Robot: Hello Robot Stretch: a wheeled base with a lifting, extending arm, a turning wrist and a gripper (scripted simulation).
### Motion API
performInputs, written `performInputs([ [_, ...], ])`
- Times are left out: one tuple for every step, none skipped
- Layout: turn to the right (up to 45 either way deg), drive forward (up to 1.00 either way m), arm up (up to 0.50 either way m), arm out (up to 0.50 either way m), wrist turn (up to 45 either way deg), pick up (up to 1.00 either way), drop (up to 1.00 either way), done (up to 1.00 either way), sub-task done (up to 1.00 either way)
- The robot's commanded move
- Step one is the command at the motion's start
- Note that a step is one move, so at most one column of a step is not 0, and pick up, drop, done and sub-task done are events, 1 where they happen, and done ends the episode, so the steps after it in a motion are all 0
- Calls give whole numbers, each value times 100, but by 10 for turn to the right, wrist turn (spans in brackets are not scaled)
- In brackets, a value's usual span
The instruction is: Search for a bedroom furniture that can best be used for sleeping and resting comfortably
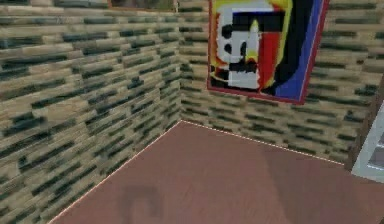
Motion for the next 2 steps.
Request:
performInputs([
  [330, 0, 0, 0, 0, 0, 0, 0, 0],
  [0, 100, 0, 0, 0, 0, 0, 0, 0],
])
